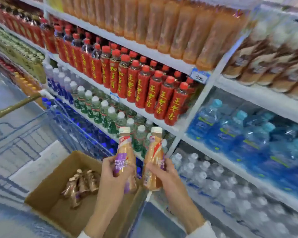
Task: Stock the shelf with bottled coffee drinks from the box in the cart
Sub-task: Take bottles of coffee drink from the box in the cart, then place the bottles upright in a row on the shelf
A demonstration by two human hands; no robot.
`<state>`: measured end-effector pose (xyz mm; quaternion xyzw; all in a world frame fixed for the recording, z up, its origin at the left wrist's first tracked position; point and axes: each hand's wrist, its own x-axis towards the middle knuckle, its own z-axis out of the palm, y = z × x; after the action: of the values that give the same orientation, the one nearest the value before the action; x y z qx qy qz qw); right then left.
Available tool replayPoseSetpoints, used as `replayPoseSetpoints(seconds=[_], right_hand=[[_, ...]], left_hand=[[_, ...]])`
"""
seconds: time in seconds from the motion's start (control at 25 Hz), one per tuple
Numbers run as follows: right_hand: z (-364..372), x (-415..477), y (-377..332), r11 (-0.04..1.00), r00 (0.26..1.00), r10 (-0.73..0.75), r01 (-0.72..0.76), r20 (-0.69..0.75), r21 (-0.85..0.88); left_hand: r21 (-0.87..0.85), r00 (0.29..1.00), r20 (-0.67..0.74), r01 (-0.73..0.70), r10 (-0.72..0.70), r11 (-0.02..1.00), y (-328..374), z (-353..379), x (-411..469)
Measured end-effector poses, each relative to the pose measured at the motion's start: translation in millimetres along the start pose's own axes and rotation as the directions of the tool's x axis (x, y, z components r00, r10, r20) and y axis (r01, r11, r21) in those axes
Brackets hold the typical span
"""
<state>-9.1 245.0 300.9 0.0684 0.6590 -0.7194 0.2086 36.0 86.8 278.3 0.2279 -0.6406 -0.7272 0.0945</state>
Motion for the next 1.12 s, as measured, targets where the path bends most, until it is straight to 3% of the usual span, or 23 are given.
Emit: replayPoseSetpoints(seconds=[0.12, 0.32, 0.68, 1.12], right_hand=[[-67, -35, -16, 0.992, 0.984, -0.089, 0.102, -0.153, 0.076], [-183, -97, -35, 0.961, 0.908, -0.191, 0.251, -0.373, 0.119], [-363, -201, -38, 0.921, 0.765, -0.261, 0.38, -0.588, 0.085], [-476, -239, -68, 0.883, 0.656, -0.321, 0.467, -0.683, 0.035]], left_hand=[[0.022, 0.978, 0.204, -0.053, 0.047, 0.998, 11, 71, -14], [0.012, 0.874, 0.472, -0.137, 0.115, 0.991, 28, 196, -71], [-0.026, 0.757, 0.644, -0.124, 0.112, 0.992, 16, 368, -182], [-0.049, 0.606, 0.781, -0.185, 0.153, 0.981, 33, 495, -219]])
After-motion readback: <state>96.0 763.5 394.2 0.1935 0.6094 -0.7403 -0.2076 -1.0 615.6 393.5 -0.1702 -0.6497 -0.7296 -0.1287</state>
